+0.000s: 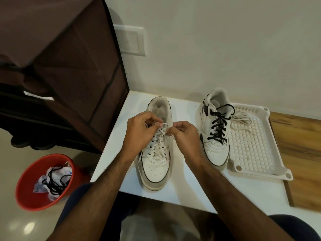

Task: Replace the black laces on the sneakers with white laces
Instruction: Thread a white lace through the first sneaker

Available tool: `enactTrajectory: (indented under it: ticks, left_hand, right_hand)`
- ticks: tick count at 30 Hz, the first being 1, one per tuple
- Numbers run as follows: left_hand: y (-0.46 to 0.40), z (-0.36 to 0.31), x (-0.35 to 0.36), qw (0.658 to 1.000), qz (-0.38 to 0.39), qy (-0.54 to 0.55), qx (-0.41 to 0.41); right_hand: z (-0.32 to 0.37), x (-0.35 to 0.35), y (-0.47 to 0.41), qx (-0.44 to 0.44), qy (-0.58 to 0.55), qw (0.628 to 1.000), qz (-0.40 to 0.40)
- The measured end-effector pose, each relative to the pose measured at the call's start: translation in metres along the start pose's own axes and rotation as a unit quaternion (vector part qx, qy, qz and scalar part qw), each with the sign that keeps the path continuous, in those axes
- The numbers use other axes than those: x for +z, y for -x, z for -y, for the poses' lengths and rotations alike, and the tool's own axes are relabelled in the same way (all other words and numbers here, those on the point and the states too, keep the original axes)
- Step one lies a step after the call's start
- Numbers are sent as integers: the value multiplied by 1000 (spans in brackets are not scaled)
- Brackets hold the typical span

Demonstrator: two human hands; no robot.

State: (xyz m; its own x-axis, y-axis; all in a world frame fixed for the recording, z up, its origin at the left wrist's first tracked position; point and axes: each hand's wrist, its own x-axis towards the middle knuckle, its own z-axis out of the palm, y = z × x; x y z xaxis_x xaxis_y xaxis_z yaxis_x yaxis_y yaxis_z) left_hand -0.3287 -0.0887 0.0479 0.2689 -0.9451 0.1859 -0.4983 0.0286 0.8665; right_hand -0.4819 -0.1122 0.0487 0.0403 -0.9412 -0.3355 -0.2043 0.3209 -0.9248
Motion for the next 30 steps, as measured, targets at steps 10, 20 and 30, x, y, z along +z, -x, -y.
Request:
enactTrajectory:
  ticks: [10, 20, 30]
  left_hand:
    - [-3, 6, 3, 993, 29, -83, 77]
    - [-4, 11, 4, 974, 25, -161, 158]
    - [-12, 17, 5, 975, 6, -153, 158]
  right_hand:
    - [-6, -3, -2, 19, -80, 996, 31]
    - [-11, -4, -1, -44, -49, 998, 25]
    - [-12, -9, -10, -115, -9, 993, 28]
